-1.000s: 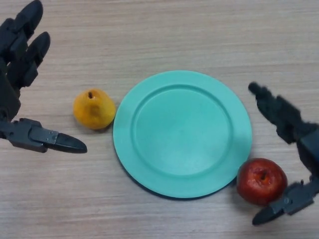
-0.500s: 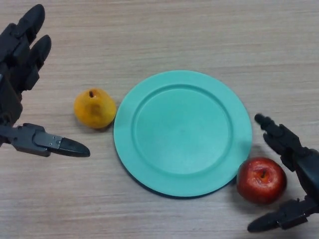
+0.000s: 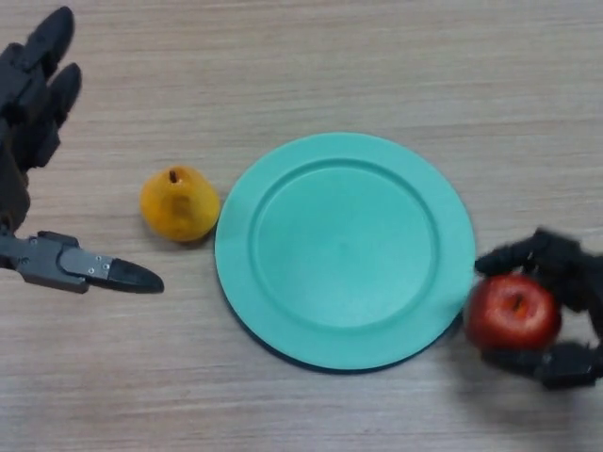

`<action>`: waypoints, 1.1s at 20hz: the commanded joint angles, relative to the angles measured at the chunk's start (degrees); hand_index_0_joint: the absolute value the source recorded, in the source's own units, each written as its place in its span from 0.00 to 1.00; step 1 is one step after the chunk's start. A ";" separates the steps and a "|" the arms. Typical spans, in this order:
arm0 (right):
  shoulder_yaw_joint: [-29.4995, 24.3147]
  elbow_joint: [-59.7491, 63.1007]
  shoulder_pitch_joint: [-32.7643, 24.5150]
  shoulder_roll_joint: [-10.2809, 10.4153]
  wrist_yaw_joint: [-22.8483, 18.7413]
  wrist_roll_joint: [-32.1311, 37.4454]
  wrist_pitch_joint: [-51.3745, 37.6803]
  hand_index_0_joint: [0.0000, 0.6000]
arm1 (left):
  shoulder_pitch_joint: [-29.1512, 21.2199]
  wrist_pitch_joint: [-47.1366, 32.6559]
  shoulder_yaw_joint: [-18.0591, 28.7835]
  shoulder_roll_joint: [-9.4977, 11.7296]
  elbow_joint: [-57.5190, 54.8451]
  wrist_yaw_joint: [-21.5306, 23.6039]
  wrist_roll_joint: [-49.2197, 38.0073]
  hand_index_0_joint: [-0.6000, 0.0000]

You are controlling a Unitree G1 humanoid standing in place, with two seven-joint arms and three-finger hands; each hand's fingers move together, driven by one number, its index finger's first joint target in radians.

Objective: Pick up the red apple and place it on the plate

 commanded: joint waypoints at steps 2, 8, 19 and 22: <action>-0.67 -8.17 -7.11 -1.41 -5.06 7.59 2.70 1.00 | -1.83 -8.22 3.30 2.09 -3.40 3.70 -3.82 1.00; 9.04 3.72 -20.20 2.76 -12.54 3.45 -3.19 1.00 | -0.63 -2.92 2.92 1.44 -6.66 1.42 -3.16 1.00; 11.75 8.87 -23.87 4.23 -17.51 9.40 9.06 0.58 | -0.69 0.30 3.01 1.59 -6.46 -1.01 -4.09 1.00; 13.03 8.15 -25.42 4.23 -19.31 9.47 8.09 0.00 | -0.30 2.67 4.79 2.02 -7.35 -1.24 -7.38 1.00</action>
